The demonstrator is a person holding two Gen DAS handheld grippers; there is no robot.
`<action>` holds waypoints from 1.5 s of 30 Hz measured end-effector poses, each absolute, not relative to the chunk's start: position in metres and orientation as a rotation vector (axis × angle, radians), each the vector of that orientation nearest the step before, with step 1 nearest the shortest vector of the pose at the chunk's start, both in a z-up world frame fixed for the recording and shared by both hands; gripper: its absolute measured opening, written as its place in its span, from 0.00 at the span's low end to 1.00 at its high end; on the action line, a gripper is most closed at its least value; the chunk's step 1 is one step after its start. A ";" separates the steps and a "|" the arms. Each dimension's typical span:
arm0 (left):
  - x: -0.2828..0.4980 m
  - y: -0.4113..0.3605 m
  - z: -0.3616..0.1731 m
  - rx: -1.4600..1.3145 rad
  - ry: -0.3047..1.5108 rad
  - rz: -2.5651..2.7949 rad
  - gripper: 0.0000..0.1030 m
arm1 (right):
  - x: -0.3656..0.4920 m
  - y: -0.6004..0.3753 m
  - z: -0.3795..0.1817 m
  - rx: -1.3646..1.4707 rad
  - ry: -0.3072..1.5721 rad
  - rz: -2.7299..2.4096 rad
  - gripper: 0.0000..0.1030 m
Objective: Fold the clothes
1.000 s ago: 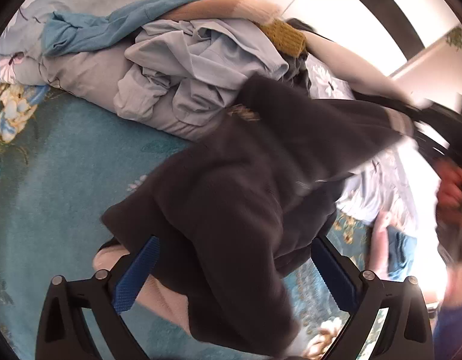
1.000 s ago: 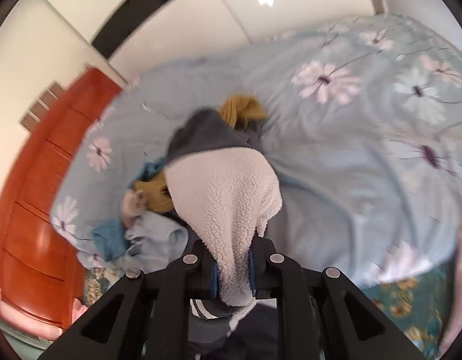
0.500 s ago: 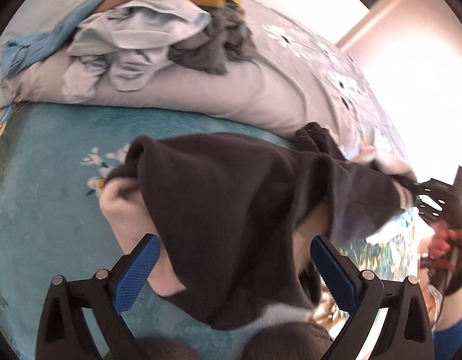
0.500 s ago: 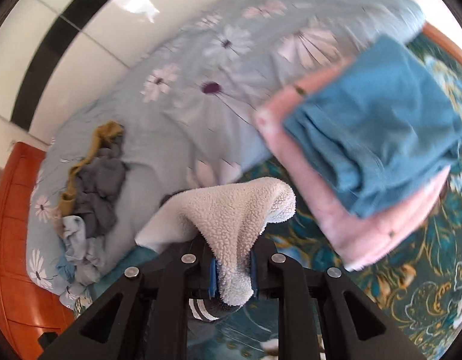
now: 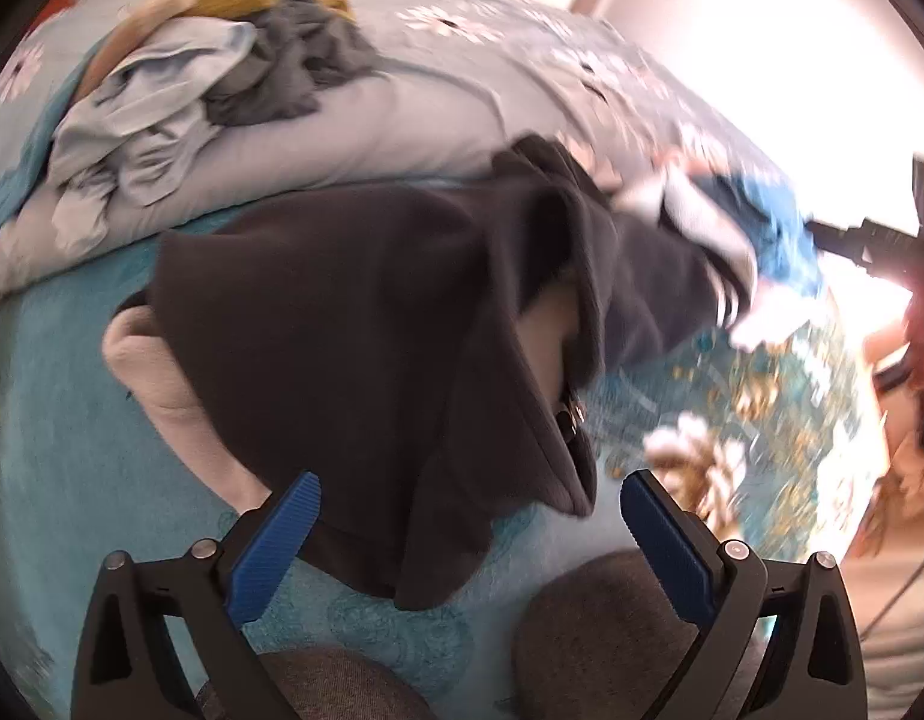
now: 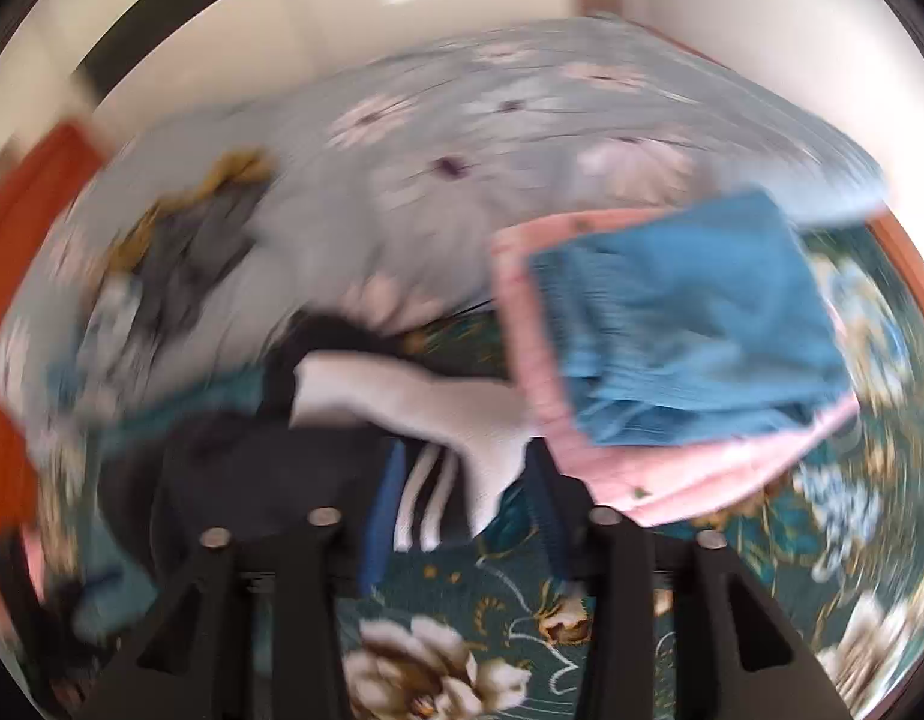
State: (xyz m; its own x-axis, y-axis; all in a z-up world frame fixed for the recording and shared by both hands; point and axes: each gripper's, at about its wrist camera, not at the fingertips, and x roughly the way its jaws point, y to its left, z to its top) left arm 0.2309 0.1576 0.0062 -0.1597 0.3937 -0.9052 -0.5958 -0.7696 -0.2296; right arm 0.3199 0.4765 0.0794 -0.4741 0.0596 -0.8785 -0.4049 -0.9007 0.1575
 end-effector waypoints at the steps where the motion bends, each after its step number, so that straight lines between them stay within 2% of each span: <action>1: 0.236 0.163 0.003 -1.459 0.281 1.976 0.99 | 0.313 0.462 0.073 -1.493 0.429 2.479 0.54; 8: 0.252 0.186 -0.026 -1.448 0.542 1.952 0.99 | 0.269 0.393 0.003 -1.799 0.015 2.617 0.54; 13: 0.247 0.192 -0.037 -1.455 0.605 1.964 0.98 | 0.255 0.381 -0.021 -1.867 -0.206 2.633 0.54; 15: 0.242 0.193 -0.037 -1.456 0.587 1.972 0.97 | 0.252 0.382 -0.025 -1.855 -0.224 2.622 0.53; 17: 0.236 0.194 -0.035 -1.456 0.559 1.979 0.93 | 0.251 0.385 -0.029 -1.839 -0.220 2.612 0.44; 18: 0.234 0.194 -0.034 -1.455 0.554 1.979 0.92 | 0.250 0.386 -0.030 -1.829 -0.217 2.608 0.34; 19: 0.232 0.195 -0.033 -1.452 0.547 1.977 0.90 | 0.250 0.389 -0.030 -1.820 -0.203 2.611 0.18; 21: 0.229 0.195 -0.031 -1.444 0.537 1.974 0.84 | 0.250 0.394 -0.028 -1.804 -0.154 2.627 0.10; 23: 0.227 0.196 -0.028 -1.437 0.533 1.967 0.69 | 0.249 0.399 -0.023 -1.770 -0.118 2.640 0.03; 24: 0.226 0.197 -0.027 -1.436 0.529 1.964 0.64 | 0.249 0.402 -0.020 -1.752 -0.094 2.645 0.04; 26: 0.221 0.196 -0.024 -1.446 0.488 1.956 0.42 | 0.248 0.406 -0.016 -1.737 -0.062 2.657 0.04; 27: 0.218 0.195 -0.023 -1.452 0.464 1.954 0.40 | 0.247 0.408 -0.014 -1.732 -0.048 2.663 0.04; 28: 0.215 0.194 -0.021 -1.456 0.441 1.953 0.34 | 0.246 0.410 -0.012 -1.727 -0.035 2.669 0.04; 29: 0.212 0.193 -0.019 -1.456 0.417 1.952 0.23 | 0.246 0.412 -0.010 -1.721 -0.021 2.674 0.04; 30: 0.208 0.191 -0.017 -1.457 0.394 1.952 0.19 | 0.245 0.414 -0.008 -1.716 -0.007 2.680 0.04; 35: 0.178 0.179 0.003 -1.426 0.249 1.993 0.12 | 0.241 0.424 0.001 -1.690 0.061 2.708 0.04; 41: 0.108 0.175 0.043 -1.296 0.217 2.119 0.09 | 0.232 0.434 0.021 -1.650 0.150 2.775 0.06; 42: 0.091 0.175 0.049 -1.277 0.212 2.138 0.09 | 0.229 0.435 0.023 -1.644 0.166 2.786 0.10; 43: 0.077 0.176 0.054 -1.260 0.208 2.156 0.09 | 0.225 0.436 0.026 -1.638 0.182 2.797 0.26; 45: 0.061 0.185 0.050 -1.261 0.214 2.166 0.09 | 0.218 0.438 0.032 -1.625 0.215 2.818 0.45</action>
